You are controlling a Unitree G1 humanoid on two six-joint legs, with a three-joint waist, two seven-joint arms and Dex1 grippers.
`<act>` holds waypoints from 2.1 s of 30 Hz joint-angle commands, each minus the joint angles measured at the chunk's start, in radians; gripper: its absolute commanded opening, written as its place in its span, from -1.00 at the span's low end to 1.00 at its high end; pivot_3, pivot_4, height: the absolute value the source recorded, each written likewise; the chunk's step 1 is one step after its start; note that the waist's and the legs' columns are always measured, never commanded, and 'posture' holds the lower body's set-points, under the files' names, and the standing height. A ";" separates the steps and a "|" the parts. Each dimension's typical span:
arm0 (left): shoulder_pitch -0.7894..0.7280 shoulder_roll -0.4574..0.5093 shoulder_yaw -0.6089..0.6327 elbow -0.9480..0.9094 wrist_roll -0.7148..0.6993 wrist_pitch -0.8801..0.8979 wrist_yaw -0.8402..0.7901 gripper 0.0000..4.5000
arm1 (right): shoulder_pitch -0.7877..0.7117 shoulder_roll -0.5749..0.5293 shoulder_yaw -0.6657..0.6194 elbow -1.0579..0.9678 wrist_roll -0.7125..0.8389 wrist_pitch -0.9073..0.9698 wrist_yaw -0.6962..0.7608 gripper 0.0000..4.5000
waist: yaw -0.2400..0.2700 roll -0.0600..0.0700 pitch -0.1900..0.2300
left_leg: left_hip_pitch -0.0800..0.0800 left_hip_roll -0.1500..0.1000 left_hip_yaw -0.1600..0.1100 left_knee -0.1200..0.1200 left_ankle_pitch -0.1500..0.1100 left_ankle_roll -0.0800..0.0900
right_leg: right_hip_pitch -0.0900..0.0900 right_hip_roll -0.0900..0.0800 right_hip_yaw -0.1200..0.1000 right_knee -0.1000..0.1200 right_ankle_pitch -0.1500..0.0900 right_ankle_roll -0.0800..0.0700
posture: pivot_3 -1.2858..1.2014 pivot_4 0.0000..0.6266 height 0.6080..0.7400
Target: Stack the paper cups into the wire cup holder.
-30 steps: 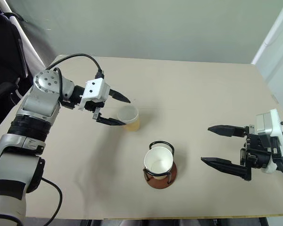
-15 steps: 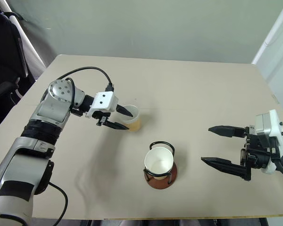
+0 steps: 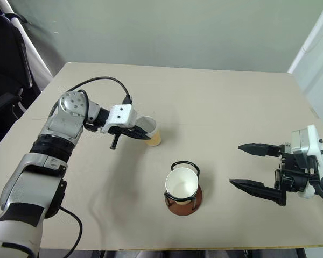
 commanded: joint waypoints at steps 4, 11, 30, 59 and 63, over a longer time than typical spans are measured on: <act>-0.068 0.197 -0.038 -0.632 -0.666 0.467 -0.046 -0.99 | 0.004 -0.033 -0.058 -0.009 0.026 -0.002 0.037 1.00 | 0.001 0.001 -0.001 | -0.010 0.000 0.000 0.010 0.000 0.000 | -0.006 0.002 -0.001 0.003 0.002 0.002 | 0.03 -0.52 1.00; -0.027 0.336 -0.194 -0.870 -0.854 0.450 -0.046 -0.99 | -0.003 -0.043 -0.077 0.012 0.015 -0.006 0.047 1.00 | 0.001 0.003 -0.002 | -0.002 -0.001 0.001 0.009 -0.001 0.001 | -0.001 0.001 0.002 0.001 0.001 0.002 | 0.03 -0.52 1.00; -0.113 0.271 -0.398 -0.749 -0.719 0.197 -0.046 -0.99 | 0.052 -0.028 -0.147 -0.035 0.024 0.013 0.017 1.00 | -0.013 0.003 -0.001 | 0.020 -0.001 -0.001 0.007 -0.007 0.010 | 0.022 -0.001 0.003 -0.003 0.002 0.002 | 0.03 -0.52 1.00; -0.118 0.194 -0.493 -0.737 -0.596 0.097 -0.046 -0.99 | 0.064 -0.019 -0.137 -0.045 0.017 0.000 -0.002 1.00 | -0.012 0.003 -0.001 | 0.014 -0.001 0.000 0.005 -0.008 0.010 | 0.017 -0.001 0.003 -0.006 0.002 0.002 | 0.03 -0.52 1.00; -0.114 0.192 -0.483 -0.737 -0.601 0.107 -0.046 -0.56 | 0.071 -0.023 -0.140 -0.045 0.022 0.003 0.016 1.00 | -0.011 0.003 -0.001 | 0.014 -0.001 0.000 0.005 -0.008 0.010 | 0.017 -0.001 0.003 -0.006 0.002 0.002 | 0.03 -0.52 1.00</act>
